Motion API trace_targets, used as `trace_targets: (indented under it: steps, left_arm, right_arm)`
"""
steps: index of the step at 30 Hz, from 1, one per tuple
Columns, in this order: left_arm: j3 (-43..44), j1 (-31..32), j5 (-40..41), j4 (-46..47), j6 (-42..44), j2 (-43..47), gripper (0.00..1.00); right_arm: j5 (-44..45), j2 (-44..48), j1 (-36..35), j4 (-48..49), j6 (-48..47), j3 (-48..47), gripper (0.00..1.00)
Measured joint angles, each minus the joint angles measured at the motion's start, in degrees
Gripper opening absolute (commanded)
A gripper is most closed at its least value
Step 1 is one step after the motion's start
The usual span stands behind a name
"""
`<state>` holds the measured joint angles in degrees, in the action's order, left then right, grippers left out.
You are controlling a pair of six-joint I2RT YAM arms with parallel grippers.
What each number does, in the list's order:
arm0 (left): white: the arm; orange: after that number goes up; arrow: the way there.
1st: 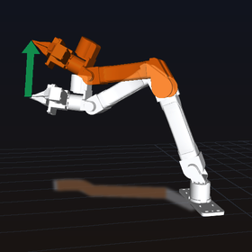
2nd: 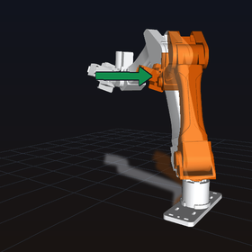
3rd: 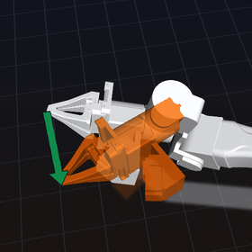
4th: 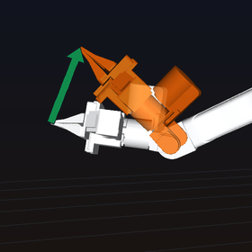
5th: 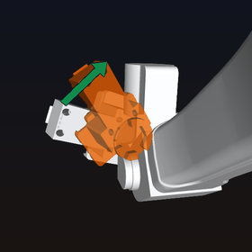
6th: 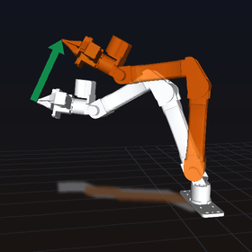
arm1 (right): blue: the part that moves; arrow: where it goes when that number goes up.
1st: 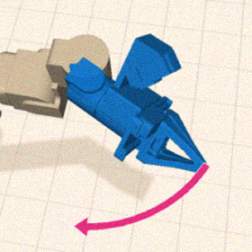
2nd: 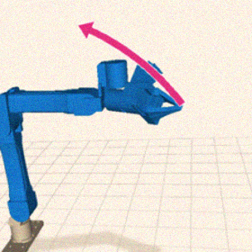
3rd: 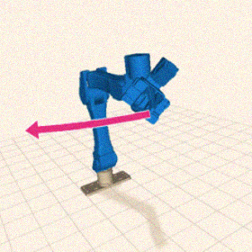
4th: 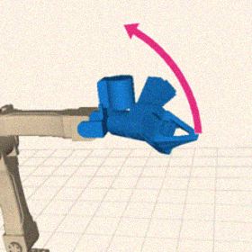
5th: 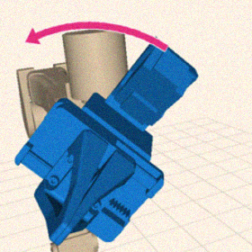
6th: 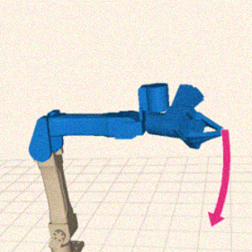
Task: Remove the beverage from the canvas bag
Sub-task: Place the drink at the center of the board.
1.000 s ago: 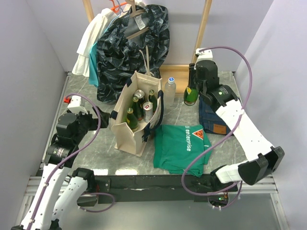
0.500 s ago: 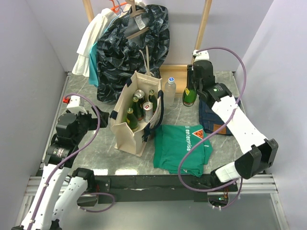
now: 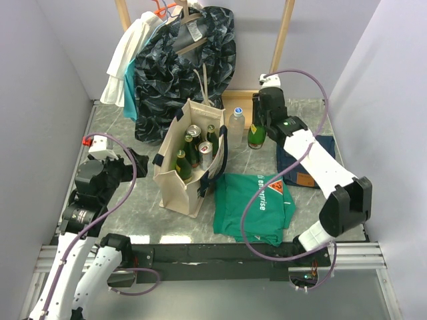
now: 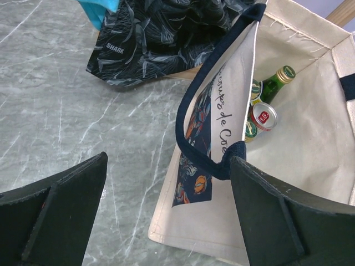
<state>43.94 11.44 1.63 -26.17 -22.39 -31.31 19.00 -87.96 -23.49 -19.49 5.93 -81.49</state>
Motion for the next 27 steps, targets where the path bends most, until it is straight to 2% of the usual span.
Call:
trace_targets:
  steps: [12,27]
  left_arm:
    - [0.0,0.0,1.53,-0.09,-0.02,-0.26,0.97]
    - [0.0,0.0,1.92,-0.2,0.0,-0.28,0.97]
  right_arm:
    - [3.69,-1.9,0.02,13.31,-0.48,8.68,0.0]
    - [5.99,-7.21,0.02,23.78,0.44,10.75,0.0]
